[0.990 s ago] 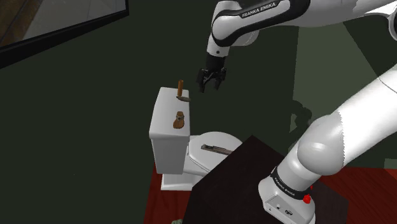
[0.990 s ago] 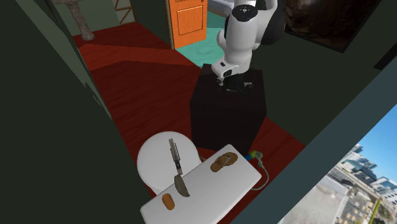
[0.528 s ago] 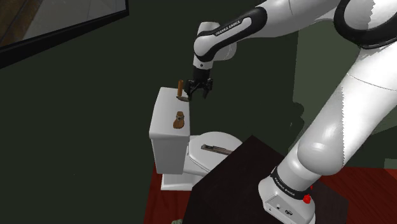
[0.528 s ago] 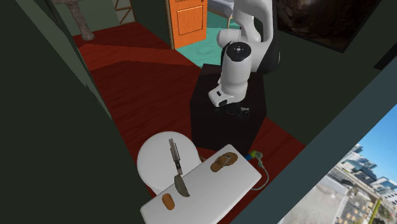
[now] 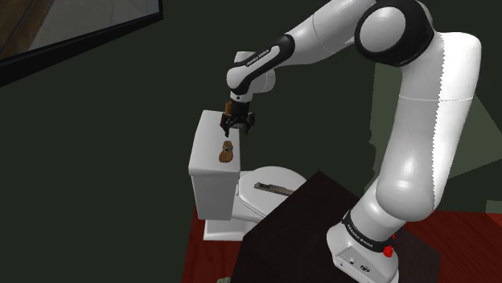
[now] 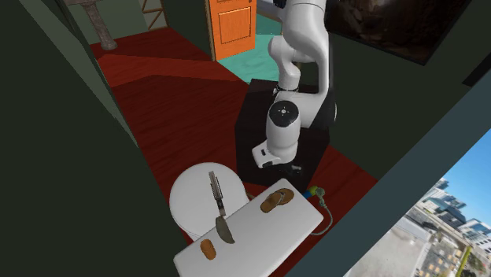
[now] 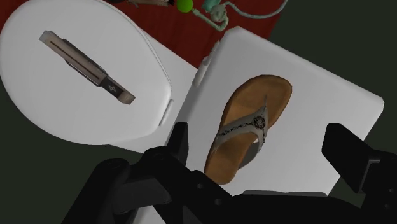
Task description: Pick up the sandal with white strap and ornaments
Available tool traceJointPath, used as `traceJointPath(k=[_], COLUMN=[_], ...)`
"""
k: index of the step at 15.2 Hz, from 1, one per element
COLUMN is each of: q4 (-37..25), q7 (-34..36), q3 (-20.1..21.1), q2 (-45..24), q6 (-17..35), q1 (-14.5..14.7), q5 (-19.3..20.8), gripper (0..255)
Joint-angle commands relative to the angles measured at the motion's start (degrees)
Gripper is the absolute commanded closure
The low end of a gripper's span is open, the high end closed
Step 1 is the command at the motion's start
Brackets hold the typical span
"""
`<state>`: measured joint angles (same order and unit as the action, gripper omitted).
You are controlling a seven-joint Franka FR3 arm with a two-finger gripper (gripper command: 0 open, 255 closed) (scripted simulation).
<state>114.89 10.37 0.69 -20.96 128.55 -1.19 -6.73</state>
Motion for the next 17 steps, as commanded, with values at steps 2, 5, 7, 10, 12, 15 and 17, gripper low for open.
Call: traceJointPath(k=[2, 5, 7, 10, 12, 15, 17], q4=[-5.24, -10.02, -10.10, -10.32, -10.59, -10.66, -10.68], q7=[1.12, 1.98, 1.83, 1.61, 1.43, 1.40, 1.39], q3=[0.00, 0.02, 0.06, 0.13, 0.19, 0.18, 0.17], q2=[-6.65, -12.14, -13.27, -15.00, -16.54, -16.58, -16.57], q6=[0.62, 0.75, 1.78, 3.30, 4.55, 4.52, 4.49], q1=[-0.05, -0.16, -0.17, -0.20, -0.22, -0.24, -0.26], q5=[-0.82, -1.44, -1.52, -1.64, -1.74, -1.74, -1.73], gripper=[0, 0, 0, 0, 0, 255, 255])
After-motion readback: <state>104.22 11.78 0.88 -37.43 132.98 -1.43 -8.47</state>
